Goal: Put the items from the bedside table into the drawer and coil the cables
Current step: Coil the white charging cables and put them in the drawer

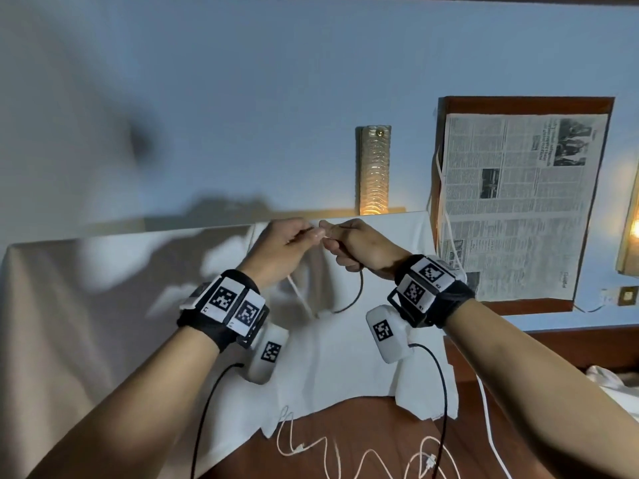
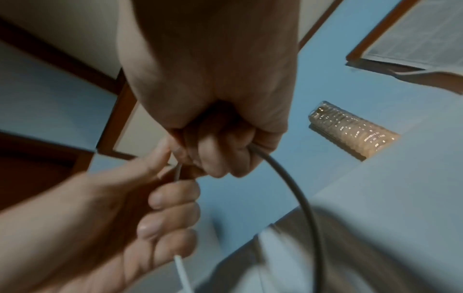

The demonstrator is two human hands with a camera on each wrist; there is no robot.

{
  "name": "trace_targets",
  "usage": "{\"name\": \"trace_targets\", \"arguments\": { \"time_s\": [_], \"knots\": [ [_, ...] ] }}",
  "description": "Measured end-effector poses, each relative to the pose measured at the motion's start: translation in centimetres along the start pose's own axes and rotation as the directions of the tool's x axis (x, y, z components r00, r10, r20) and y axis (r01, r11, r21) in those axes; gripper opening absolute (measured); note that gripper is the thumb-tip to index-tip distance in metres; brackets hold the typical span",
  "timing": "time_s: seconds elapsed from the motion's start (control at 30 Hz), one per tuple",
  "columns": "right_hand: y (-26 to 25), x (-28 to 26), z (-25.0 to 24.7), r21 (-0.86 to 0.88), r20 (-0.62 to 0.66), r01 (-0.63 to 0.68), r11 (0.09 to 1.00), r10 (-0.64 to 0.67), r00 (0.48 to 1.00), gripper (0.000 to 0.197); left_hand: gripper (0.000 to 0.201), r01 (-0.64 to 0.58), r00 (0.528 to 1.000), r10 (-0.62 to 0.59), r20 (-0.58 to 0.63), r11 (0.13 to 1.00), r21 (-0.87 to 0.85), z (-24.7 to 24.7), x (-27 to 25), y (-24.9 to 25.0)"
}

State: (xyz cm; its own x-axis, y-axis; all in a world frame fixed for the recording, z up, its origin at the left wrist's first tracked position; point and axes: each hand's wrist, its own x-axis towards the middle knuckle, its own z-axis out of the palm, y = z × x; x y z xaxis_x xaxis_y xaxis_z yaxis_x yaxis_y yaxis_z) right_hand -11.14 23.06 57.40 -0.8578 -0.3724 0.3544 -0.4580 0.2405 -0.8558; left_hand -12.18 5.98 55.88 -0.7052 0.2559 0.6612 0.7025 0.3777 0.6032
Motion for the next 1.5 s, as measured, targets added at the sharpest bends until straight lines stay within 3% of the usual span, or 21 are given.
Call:
{"name": "trace_targets", "arguments": {
  "time_s": [0.27, 0.5, 0.6, 0.77, 0.83, 0.9, 0.97, 1.07, 1.13, 1.2, 1.33, 1.43, 1.5],
  "knots": [
    [0.6, -0.6, -0.6, 0.247, 0.038, -0.145, 0.958, 0.140, 0.989, 0.045, 0.023, 0.044, 0.961, 0.030, -0.275, 0.964, 0.261, -2.8, 0.6, -1.3],
    [1.0, -0.7, -0.7, 0.438, 0.150, -0.282, 0.854, 0.239, 0.959, 0.044, 0.023, 0.079, 0.949, -0.002, -0.316, 0.970, 0.230, -3.7, 1.0, -2.3],
    [1.4, -1.1, -1.1, 0.545, 0.196, -0.288, 0.787, 0.215, 0.957, 0.045, 0.024, 0.054, 0.957, 0.009, -0.288, 0.976, 0.210, -3.9, 1.2, -3.4],
    [1.7, -1.3, -1.6, 0.738, 0.168, -0.164, 0.654, 0.057, 0.984, 0.051, 0.028, 0.018, 0.991, 0.011, -0.131, 0.976, 0.219, -2.8, 0.1, -4.2],
    [1.6, -1.2, -2.2, 0.803, 0.143, -0.113, 0.586, -0.005, 0.990, 0.047, 0.026, 0.100, 0.992, -0.082, -0.093, 0.973, 0.207, -2.0, -1.1, -5.5],
    [1.7, -1.1, -2.8, 0.836, 0.099, -0.064, 0.546, -0.035, 0.994, 0.036, 0.028, 0.219, 0.975, -0.215, -0.058, 0.973, 0.075, -0.3, -2.6, -6.9],
    [1.8, -0.9, -3.1, 0.820, 0.026, -0.016, 0.571, -0.009, 1.000, 0.030, 0.032, 0.382, 0.924, -0.382, 0.019, 0.921, -0.079, 1.9, -4.5, -7.3],
    [2.3, -0.7, -3.0, 0.703, -0.113, 0.027, 0.710, 0.074, 0.991, 0.029, 0.036, 0.548, 0.805, -0.487, 0.339, 0.829, -0.108, 4.4, -6.5, -4.3],
    [2.7, -0.6, -2.7, 0.593, -0.139, 0.018, 0.805, 0.081, 0.987, 0.028, 0.034, 0.537, 0.710, -0.453, 0.539, 0.844, 0.001, 4.9, -6.5, -1.3],
    [3.1, -0.6, -2.4, 0.530, -0.098, 0.001, 0.848, 0.059, 0.993, 0.029, 0.036, 0.449, 0.683, -0.399, 0.612, 0.890, 0.079, 4.5, -5.3, 1.3],
    [3.3, -1.1, -2.0, 0.439, -0.055, 0.007, 0.899, 0.019, 0.998, 0.030, 0.045, 0.234, 0.809, -0.230, 0.541, 0.970, 0.062, 2.5, -2.3, 4.7],
    [3.3, -1.1, -2.2, 0.411, -0.014, 0.047, 0.910, -0.045, 0.999, 0.035, 0.043, -0.006, 0.909, -0.035, 0.414, 0.995, 0.097, 1.2, -0.4, 5.1],
    [3.1, -1.0, -2.3, 0.396, -0.010, 0.049, 0.917, -0.049, 0.999, 0.037, 0.043, -0.174, 0.952, 0.113, 0.285, 0.965, 0.198, 1.2, 0.6, 4.6]
  ]
}}
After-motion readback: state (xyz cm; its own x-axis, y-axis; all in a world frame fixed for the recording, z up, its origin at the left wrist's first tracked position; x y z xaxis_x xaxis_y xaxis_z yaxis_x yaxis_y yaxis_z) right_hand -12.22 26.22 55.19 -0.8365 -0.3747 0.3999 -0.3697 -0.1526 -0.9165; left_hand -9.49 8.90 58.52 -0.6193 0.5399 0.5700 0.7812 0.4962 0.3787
